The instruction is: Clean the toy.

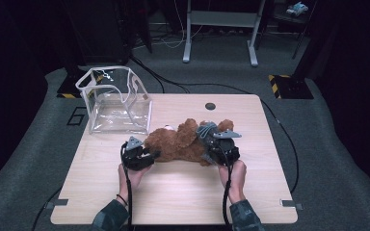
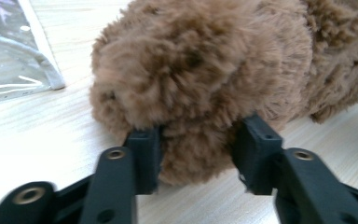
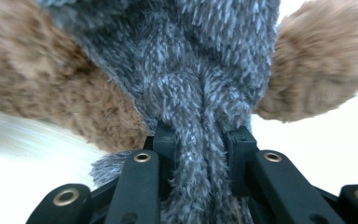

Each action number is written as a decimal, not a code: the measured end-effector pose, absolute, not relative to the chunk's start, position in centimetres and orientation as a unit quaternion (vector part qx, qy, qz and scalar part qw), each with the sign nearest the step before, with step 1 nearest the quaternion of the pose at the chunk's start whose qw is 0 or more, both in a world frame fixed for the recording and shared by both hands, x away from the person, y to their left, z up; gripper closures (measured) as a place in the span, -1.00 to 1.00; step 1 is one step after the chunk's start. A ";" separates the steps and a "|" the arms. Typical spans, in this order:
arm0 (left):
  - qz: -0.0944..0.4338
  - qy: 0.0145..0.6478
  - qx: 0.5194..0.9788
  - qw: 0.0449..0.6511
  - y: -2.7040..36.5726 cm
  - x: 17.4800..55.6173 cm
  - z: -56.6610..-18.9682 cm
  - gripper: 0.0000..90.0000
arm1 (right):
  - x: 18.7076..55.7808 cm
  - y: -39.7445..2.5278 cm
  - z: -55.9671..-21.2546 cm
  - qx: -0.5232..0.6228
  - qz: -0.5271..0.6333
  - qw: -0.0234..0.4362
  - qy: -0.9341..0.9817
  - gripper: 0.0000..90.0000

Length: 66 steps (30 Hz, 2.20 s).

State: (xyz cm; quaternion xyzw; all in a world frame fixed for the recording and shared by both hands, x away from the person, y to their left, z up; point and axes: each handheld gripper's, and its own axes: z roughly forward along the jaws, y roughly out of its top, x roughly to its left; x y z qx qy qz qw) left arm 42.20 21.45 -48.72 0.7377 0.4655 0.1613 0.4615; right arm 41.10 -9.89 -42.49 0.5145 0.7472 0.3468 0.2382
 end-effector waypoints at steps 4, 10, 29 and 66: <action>0.158 0.467 0.738 0.460 21.4 42.1 -48.7 0.21 | 39.0 -10.3 -41.0 0.500 0.379 0.237 0.742 0.59; 0.153 0.469 0.736 0.463 21.3 42.1 -48.7 0.14 | 38.0 -6.6 -39.8 0.450 0.402 0.217 0.767 0.58; 0.179 0.469 0.715 0.486 22.7 41.8 -46.6 -0.14 | 41.6 0.9 -43.0 0.423 0.317 0.232 0.816 0.58; 0.157 0.477 0.719 0.480 22.3 44.2 -45.1 0.88 | 41.0 1.7 -46.5 0.418 0.303 0.182 0.837 0.59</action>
